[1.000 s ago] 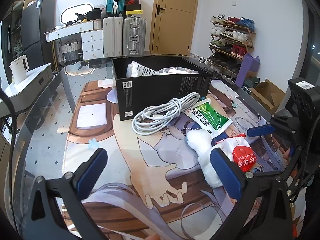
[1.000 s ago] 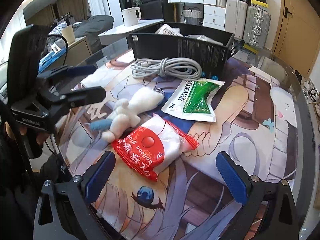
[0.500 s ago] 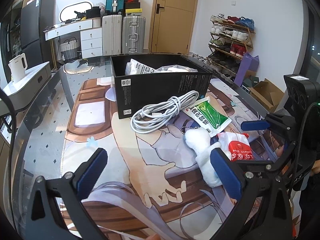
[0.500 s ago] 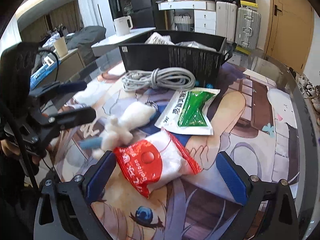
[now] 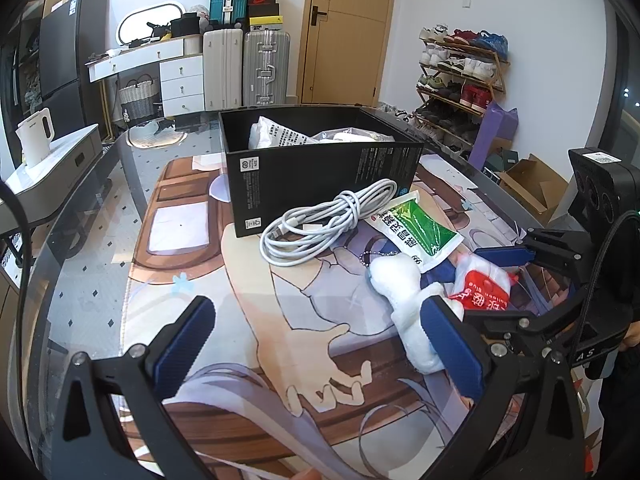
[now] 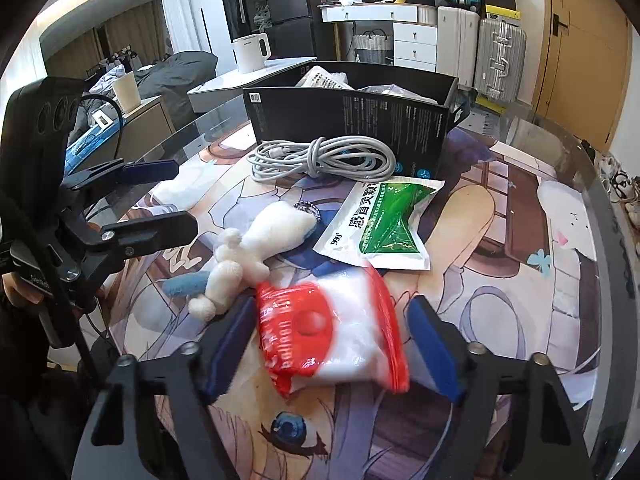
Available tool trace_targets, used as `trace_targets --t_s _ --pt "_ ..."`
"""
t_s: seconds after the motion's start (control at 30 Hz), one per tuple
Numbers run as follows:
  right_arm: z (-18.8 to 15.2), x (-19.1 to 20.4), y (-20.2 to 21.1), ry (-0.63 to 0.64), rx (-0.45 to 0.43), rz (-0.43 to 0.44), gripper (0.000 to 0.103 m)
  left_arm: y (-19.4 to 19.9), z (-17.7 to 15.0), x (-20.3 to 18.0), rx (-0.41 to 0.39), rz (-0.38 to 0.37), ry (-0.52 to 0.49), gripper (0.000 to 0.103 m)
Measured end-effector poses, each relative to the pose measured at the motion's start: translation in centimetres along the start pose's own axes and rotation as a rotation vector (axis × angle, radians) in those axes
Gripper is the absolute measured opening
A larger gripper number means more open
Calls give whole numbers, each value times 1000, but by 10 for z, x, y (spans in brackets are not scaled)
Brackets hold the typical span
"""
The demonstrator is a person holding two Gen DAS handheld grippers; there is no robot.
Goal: Organize soft objects
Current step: 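Grasp the red-and-white balloon glue bag with the right gripper while left gripper grasps the white plush toy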
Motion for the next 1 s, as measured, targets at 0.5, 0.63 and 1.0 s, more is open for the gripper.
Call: trace_targets --t_s 0.5,0.63,1.0 --pt "2 -19 19 -43 -36 -4 59 -1 0 -20 33 -18 -48 103" --pt "1 -26 24 -60 -45 -15 59 -5 0 -29 50 -35 -53 103" --pt "0 -32 28 -80 -55 -23 59 -23 -2 -44 107 -35 -50 103"
Point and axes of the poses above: each gripper's, at about its wrist camera, not at the fingertips, and y roughly against the way its jaws point, x to its left, z to its top, the point moved 6 cm from there along -y, roughly the way its jaws point
